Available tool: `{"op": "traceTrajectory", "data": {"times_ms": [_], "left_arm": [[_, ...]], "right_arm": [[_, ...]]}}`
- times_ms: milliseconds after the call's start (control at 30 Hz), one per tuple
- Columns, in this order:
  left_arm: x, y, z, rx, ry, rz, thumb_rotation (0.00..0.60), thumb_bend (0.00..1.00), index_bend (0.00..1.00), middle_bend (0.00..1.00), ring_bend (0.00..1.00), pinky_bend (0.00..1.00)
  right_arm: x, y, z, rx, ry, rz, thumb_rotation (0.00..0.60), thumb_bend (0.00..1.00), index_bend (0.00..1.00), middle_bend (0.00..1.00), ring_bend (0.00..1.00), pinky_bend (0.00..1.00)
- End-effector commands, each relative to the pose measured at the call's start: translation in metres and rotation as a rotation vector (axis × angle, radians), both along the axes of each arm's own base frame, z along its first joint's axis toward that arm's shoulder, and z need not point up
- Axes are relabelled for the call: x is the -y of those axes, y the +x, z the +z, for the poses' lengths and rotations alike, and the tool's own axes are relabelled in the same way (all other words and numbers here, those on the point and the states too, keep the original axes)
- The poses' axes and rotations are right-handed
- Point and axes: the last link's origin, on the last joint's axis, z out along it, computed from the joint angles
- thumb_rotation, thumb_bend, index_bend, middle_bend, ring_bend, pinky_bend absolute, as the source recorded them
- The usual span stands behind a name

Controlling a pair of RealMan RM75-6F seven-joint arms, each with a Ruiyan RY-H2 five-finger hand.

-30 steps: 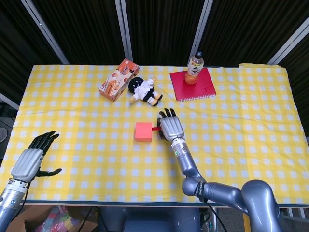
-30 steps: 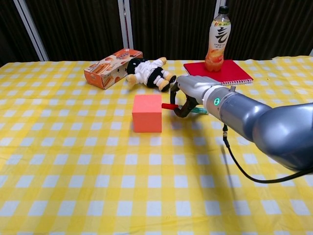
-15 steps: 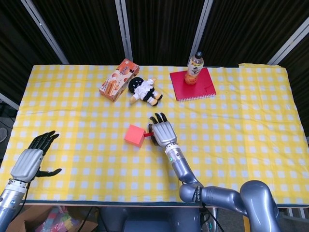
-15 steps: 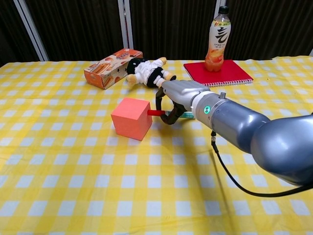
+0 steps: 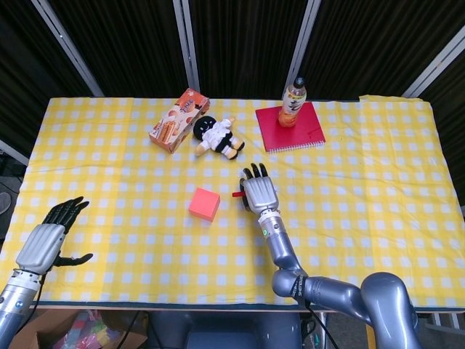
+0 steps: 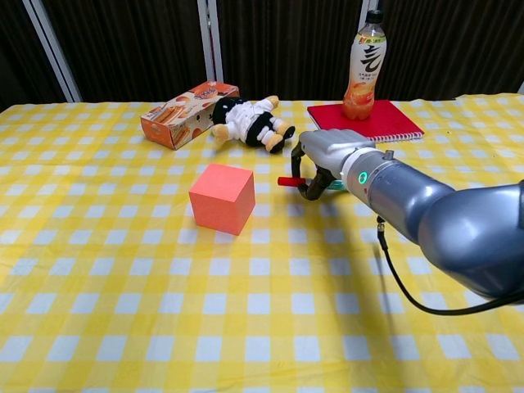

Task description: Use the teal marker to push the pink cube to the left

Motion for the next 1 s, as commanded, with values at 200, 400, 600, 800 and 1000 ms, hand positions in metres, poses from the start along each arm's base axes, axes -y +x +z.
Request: {"op": "traceTrajectory", "data": {"times_ms": [200,400,600,800,1000], "left_arm": [[0.0,0.0,0.0,0.002,-0.002,0.002,0.6,0.0,0.0,0.0,0.0,0.0],[-0.001,0.001,0.001,0.007,0.005,0.005,0.6,0.0,0.0,0.0,0.0,0.0],[-0.001,0.0,0.001,0.014,0.01,0.014,0.6,0.0,0.0,0.0,0.0,0.0],[-0.001,0.001,0.001,0.02,0.006,0.009,0.6,0.0,0.0,0.0,0.0,0.0],[-0.001,0.001,0.003,0.027,0.007,0.007,0.6,0.0,0.0,0.0,0.0,0.0]], "right_arm": [[-0.004,0.009,-0.008,0.011,0.019,0.018,0.6,0.6,0.57,0.18,0.02,0.0],[-0.004,0.023,-0.016,0.033,0.023,0.034,0.6,0.6,0.57,0.18,0.02,0.0],[-0.004,0.045,-0.028,0.047,0.034,0.062,0.6,0.6,0.57,0.18,0.03,0.0],[-0.016,0.063,-0.043,0.048,0.066,0.118,0.6,0.6,0.57,0.18,0.03,0.0],[-0.025,0.071,-0.052,0.055,0.086,0.136,0.6,0.6,0.57,0.18,0.03,0.0]]}}
